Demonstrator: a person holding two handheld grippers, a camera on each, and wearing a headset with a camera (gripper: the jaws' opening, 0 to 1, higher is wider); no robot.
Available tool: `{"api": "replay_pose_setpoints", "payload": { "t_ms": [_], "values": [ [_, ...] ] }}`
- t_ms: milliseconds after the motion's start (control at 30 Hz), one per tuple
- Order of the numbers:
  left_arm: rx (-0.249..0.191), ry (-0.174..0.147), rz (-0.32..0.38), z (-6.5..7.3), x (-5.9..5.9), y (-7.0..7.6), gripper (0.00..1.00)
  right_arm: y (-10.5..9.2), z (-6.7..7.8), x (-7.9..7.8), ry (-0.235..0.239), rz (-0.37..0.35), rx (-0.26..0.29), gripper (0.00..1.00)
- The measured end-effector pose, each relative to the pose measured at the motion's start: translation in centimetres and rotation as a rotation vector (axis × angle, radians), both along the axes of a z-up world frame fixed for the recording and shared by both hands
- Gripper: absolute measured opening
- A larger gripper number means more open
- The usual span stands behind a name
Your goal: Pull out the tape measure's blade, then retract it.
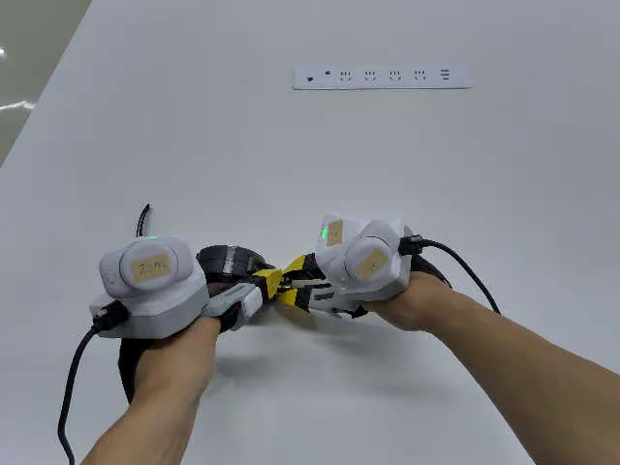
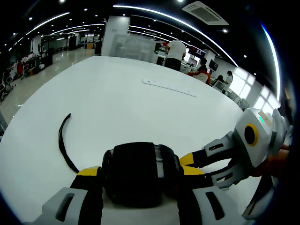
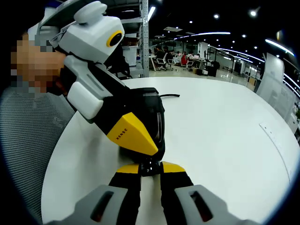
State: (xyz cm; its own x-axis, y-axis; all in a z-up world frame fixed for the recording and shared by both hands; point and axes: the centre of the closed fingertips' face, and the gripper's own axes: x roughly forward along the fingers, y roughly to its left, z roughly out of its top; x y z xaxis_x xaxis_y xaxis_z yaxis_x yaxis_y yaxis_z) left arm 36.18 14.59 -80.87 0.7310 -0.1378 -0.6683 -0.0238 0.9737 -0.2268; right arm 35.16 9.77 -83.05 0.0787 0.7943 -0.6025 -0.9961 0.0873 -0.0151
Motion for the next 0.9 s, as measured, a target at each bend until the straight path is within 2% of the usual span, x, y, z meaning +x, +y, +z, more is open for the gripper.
{"api": "replay_pose_setpoints", "payload": {
  "t_ms": [267, 900],
  "values": [
    [0.006, -0.004, 0.004, -0.07, 0.04, 0.08, 0.62, 0.03, -0.01, -0.08, -0.017, 0.034, -0.02, 0.14],
    [0.021, -0.014, 0.024, 0.02, 0.23, 0.19, 0.63, -0.06, 0.04, 0.22, -0.034, 0.033, -0.029, 0.15]
  ]
}}
